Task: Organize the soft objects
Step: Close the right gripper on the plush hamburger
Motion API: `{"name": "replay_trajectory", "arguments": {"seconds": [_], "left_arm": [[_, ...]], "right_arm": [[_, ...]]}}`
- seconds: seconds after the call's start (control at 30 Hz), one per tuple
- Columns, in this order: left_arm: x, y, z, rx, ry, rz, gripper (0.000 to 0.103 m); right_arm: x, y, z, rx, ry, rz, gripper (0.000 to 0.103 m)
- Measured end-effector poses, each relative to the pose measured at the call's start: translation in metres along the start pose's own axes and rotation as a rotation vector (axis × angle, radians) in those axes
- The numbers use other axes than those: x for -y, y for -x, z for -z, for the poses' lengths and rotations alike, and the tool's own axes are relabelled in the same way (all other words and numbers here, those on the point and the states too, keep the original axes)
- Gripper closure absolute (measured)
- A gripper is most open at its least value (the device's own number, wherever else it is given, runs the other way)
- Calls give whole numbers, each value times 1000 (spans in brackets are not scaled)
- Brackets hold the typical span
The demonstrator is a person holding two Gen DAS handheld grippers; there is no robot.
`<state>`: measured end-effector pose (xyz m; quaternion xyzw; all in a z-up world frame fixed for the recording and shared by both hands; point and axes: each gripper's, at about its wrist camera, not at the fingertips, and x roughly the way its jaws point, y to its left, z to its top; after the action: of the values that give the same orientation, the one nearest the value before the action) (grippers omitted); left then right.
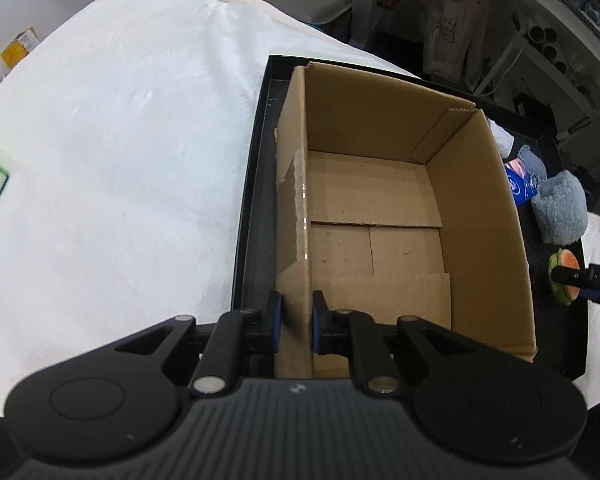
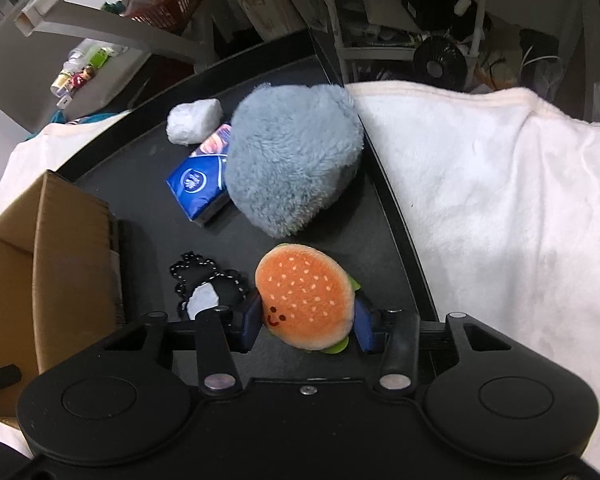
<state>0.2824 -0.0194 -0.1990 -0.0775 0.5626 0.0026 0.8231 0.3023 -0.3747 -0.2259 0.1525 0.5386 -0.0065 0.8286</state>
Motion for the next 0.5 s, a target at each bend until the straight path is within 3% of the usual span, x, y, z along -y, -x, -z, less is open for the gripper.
{"name": "replay_trajectory", "arguments": {"seconds": [0.5], "left_arm": [[-4, -2, -7, -25, 21, 33, 89]], "right_arm": [[-46, 46, -11, 51, 55, -11, 58]]}}
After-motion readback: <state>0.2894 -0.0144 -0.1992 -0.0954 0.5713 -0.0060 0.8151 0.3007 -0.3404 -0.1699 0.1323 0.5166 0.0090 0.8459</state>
